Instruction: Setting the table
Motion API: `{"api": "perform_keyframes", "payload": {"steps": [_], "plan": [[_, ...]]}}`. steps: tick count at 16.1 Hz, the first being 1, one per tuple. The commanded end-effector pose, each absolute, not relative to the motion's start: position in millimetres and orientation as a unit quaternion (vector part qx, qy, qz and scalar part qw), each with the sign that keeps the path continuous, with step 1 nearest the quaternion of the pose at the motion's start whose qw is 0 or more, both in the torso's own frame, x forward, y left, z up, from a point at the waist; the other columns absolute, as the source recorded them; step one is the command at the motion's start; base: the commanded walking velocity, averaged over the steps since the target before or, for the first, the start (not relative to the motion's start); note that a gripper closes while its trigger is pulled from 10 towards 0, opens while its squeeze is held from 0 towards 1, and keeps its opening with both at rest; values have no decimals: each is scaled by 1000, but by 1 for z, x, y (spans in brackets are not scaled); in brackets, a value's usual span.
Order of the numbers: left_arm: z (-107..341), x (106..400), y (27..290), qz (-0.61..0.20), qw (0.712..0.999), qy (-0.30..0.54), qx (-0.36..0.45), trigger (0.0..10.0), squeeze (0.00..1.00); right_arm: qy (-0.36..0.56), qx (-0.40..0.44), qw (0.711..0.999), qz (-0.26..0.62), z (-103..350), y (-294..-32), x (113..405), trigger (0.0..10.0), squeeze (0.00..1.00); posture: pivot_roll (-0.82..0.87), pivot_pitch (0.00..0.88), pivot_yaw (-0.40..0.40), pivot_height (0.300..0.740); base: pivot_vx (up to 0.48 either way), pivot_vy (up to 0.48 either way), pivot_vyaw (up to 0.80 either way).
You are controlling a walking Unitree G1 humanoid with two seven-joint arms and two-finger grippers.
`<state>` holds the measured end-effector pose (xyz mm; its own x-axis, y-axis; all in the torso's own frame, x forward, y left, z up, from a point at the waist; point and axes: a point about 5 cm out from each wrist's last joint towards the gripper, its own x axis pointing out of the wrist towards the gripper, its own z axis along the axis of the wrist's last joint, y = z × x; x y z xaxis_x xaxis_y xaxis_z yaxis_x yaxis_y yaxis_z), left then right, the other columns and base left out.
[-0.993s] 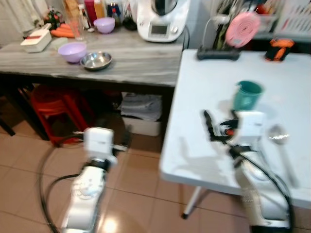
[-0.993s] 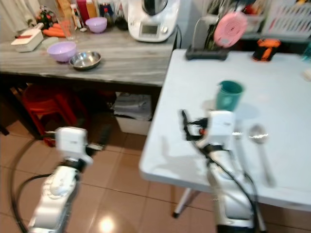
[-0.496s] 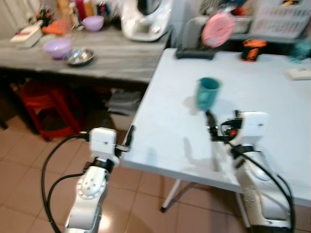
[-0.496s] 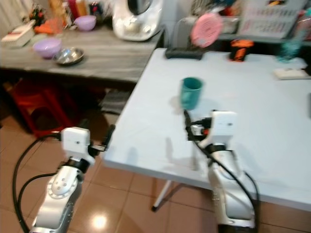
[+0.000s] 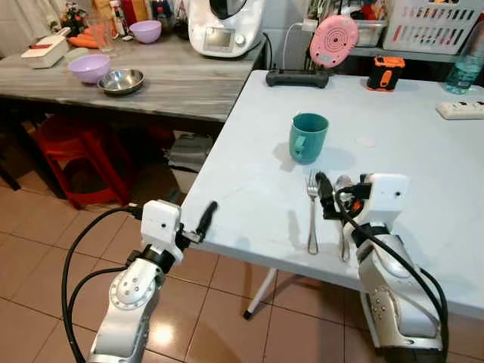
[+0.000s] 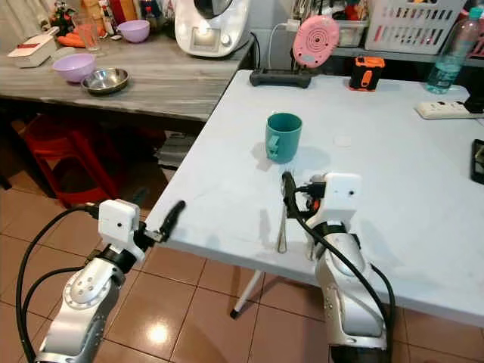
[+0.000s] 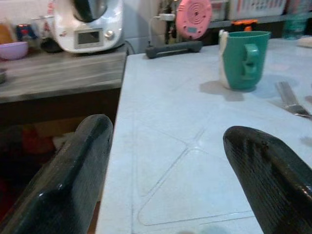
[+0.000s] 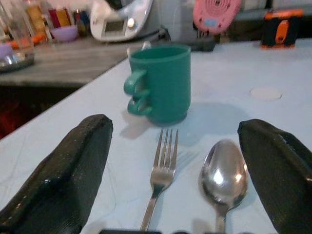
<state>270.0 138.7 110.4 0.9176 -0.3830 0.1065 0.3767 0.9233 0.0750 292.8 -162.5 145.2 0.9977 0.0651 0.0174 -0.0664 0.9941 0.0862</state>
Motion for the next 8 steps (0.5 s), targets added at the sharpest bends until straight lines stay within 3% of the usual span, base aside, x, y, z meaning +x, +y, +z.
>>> {"api": "perform_keyframes", "payload": {"steps": [1, 8], "plan": [[109, 269, 140, -207, 976, -58, 29, 10000, 0, 2, 46, 998, 37, 144, -158, 295, 10000, 0, -52, 63, 41, 740, 0, 0, 0], [108, 261, 131, -314, 947, -52, 39, 10000, 0, 97, 51, 994, 28, 123, -142, 309, 10000, 0, -51, 81, 39, 740, 0, 0, 0]]}}
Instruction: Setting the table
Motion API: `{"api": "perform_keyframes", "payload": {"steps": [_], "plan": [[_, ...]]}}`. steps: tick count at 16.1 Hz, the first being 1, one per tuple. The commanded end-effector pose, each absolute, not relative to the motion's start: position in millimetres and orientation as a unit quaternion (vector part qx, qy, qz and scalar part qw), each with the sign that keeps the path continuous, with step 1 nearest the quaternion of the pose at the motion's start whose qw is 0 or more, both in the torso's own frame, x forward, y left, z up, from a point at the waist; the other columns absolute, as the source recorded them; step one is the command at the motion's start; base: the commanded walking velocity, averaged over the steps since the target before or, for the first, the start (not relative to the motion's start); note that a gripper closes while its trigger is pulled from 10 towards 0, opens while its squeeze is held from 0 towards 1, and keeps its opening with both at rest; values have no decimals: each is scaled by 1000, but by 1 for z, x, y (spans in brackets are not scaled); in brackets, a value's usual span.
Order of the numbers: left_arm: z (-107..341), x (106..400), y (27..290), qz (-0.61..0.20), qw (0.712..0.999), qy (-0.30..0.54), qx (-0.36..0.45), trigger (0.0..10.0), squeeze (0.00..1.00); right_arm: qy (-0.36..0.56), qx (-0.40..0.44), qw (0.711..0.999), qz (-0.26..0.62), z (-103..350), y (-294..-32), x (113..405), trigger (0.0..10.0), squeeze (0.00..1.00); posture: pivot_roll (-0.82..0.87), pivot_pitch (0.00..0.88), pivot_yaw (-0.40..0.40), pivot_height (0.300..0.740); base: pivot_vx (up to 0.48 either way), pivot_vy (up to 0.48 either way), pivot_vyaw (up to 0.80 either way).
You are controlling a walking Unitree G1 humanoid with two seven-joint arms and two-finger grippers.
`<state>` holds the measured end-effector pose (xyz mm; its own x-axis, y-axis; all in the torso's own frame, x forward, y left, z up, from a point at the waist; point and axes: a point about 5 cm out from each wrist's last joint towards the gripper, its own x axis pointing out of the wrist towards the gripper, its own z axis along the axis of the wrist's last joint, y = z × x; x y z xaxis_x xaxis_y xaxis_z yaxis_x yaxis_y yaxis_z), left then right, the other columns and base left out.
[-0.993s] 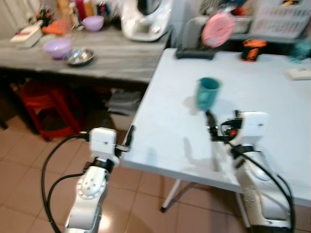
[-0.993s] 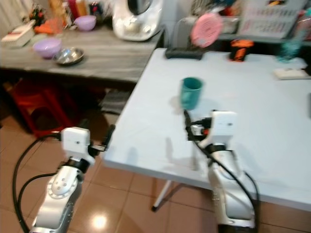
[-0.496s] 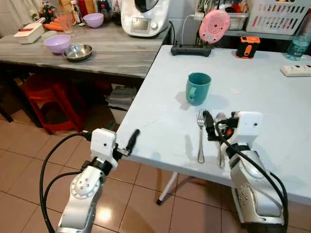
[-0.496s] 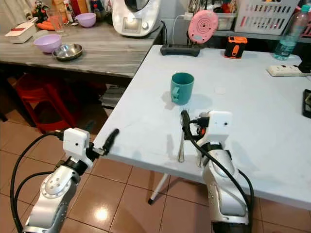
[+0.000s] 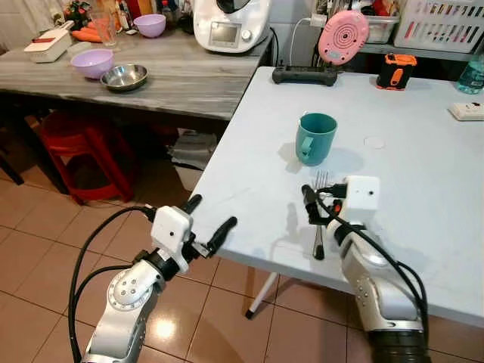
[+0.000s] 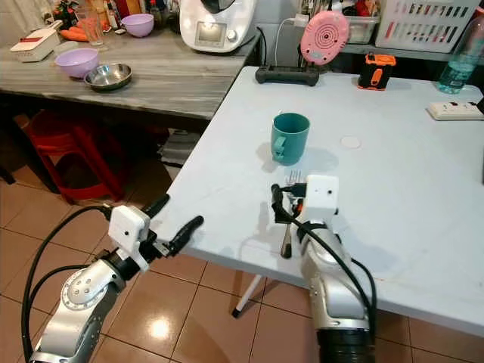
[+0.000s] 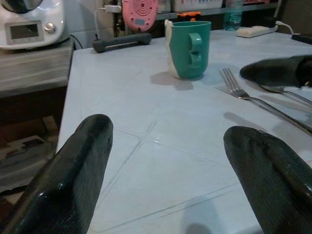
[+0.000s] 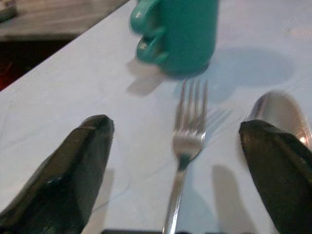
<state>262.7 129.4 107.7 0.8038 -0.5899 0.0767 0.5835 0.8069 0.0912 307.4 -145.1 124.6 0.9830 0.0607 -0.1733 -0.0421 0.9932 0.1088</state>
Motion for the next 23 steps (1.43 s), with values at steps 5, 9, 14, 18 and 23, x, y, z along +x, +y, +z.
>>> {"api": "perform_keyframes", "payload": {"steps": [5, 9, 14, 18, 23], "plan": [[109, 260, 131, -332, 941, -51, 31, 10000, 0, 144, 48, 988, 34, 111, -135, 308, 10000, 0, -50, 87, 37, 740, 0, 0, 0], [108, 259, 128, -351, 935, -47, 31, 10000, 0, 156, 27, 987, 37, 108, -133, 315, 10000, 0, -53, 87, 40, 740, 0, 0, 0], [108, 256, 127, -366, 929, -46, 32, 10000, 0, 183, 19, 982, 35, 98, -132, 318, 196, 0, -47, 91, 42, 740, 0, 0, 0], [107, 254, 123, -387, 921, -41, 33, 10000, 0, 193, 19, 981, 31, 96, -135, 323, 0, 0, -50, 91, 43, 740, 0, 0, 0], [103, 250, 121, -407, 912, -32, 32, 10000, 0, 207, 23, 978, 16, 91, -145, 322, 0, 0, -53, 95, 45, 740, 0, 0, 0]]}}
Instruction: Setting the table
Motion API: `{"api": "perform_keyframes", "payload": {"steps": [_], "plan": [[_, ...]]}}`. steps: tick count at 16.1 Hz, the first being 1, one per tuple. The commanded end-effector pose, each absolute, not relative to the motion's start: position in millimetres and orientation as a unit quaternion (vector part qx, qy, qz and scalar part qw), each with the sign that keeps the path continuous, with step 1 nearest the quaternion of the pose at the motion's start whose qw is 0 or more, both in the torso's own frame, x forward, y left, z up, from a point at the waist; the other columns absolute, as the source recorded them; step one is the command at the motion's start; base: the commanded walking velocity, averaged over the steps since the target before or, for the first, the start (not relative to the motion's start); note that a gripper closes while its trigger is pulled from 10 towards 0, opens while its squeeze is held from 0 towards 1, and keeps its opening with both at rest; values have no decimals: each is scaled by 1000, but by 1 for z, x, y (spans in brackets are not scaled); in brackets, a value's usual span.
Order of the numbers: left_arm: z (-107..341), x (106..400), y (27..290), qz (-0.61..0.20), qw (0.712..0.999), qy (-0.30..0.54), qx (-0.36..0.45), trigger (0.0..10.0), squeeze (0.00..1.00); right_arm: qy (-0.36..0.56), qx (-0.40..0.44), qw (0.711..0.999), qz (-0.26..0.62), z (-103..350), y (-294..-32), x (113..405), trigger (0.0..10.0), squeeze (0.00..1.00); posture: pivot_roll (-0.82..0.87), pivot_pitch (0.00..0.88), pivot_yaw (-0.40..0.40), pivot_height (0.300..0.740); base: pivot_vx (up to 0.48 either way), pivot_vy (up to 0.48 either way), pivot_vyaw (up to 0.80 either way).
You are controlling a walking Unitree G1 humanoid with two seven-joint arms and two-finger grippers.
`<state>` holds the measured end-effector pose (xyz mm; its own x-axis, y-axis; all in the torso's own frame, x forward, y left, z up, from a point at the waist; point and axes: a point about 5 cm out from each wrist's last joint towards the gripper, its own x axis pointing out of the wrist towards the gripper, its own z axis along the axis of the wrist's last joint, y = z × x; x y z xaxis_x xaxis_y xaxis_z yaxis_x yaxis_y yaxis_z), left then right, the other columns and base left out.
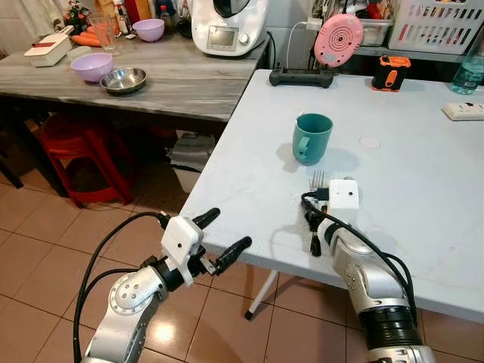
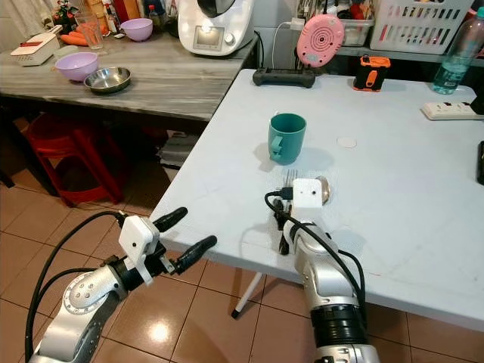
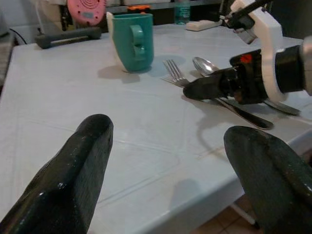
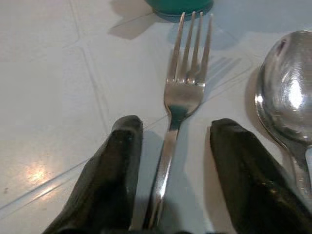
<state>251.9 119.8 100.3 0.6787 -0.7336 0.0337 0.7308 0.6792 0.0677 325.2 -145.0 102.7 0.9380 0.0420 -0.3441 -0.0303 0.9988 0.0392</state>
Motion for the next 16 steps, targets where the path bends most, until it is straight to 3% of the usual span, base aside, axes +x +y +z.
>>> {"api": "perform_keyframes", "payload": {"steps": [1, 16], "plan": [[103, 250, 120, -410, 911, -32, 34, 10000, 0, 209, 24, 977, 14, 90, -147, 322, 0, 0, -53, 95, 45, 740, 0, 0, 0], [103, 249, 121, -409, 911, -38, 42, 10000, 0, 210, 95, 973, -11, 88, -154, 320, 0, 0, -54, 89, 51, 740, 0, 0, 0]]}}
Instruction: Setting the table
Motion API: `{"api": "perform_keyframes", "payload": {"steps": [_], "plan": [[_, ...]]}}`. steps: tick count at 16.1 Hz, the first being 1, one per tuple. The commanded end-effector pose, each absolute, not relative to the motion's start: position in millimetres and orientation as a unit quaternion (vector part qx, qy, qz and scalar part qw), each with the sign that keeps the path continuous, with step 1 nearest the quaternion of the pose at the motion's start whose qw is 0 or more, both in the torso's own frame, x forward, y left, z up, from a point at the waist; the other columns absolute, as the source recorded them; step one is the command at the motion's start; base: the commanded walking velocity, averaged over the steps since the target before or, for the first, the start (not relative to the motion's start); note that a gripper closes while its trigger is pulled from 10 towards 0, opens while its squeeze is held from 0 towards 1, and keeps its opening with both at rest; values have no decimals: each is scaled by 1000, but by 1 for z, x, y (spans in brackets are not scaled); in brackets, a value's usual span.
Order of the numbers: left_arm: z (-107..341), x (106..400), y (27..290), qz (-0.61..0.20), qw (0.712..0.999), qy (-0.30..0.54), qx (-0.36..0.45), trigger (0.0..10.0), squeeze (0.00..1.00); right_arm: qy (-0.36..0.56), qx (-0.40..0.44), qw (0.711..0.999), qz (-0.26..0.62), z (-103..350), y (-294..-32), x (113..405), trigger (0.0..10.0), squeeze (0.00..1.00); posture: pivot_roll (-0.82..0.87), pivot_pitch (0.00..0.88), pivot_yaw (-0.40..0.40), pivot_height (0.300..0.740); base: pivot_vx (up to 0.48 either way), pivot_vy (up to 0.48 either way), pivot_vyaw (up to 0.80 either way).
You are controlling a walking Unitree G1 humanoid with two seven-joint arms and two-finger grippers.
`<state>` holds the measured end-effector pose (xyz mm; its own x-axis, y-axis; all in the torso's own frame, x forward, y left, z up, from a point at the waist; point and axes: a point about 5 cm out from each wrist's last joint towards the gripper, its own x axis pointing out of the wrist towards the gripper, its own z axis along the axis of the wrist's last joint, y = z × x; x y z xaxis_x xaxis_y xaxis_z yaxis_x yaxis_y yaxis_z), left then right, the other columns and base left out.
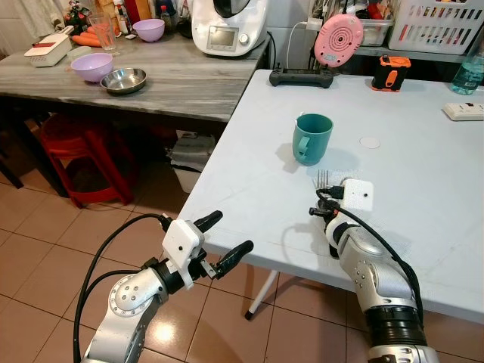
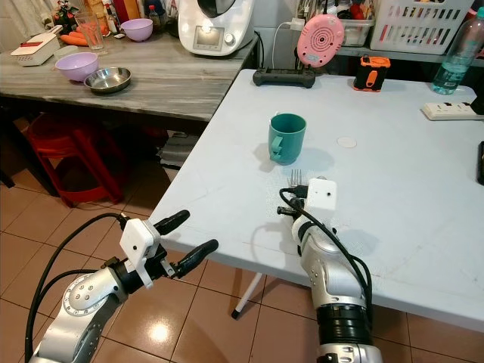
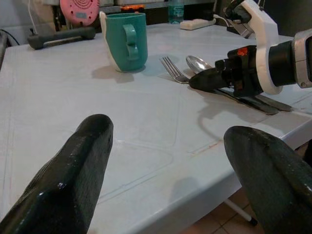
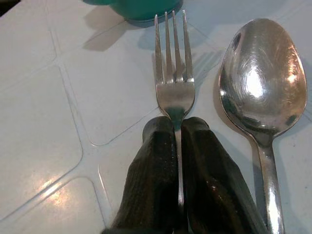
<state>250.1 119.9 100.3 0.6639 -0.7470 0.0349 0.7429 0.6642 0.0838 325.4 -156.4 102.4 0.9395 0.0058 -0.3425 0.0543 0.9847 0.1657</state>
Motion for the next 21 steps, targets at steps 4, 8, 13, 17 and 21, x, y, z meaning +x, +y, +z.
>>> {"api": "perform_keyframes", "payload": {"steps": [4, 8, 13, 17, 21], "plan": [[105, 252, 123, -390, 918, -50, 48, 10000, 0, 176, 117, 977, -25, 100, -154, 321, 0, 0, -55, 80, 48, 740, 0, 0, 0], [110, 272, 140, -264, 962, -60, 48, 10000, 0, 110, 136, 983, -60, 119, -163, 320, 0, 0, -55, 80, 48, 740, 0, 0, 0], [113, 287, 153, -165, 985, -53, -19, 10000, 0, 56, 87, 991, -85, 133, -175, 310, 10000, 0, -74, 83, 51, 740, 0, 0, 0], [114, 292, 150, -153, 986, -54, -31, 10000, 0, 32, 66, 992, -100, 140, -177, 309, 10000, 0, -76, 82, 50, 740, 0, 0, 0], [115, 292, 150, -153, 986, -55, -33, 10000, 0, 32, 65, 992, -101, 138, -177, 309, 10000, 0, -76, 82, 50, 740, 0, 221, -734]]}}
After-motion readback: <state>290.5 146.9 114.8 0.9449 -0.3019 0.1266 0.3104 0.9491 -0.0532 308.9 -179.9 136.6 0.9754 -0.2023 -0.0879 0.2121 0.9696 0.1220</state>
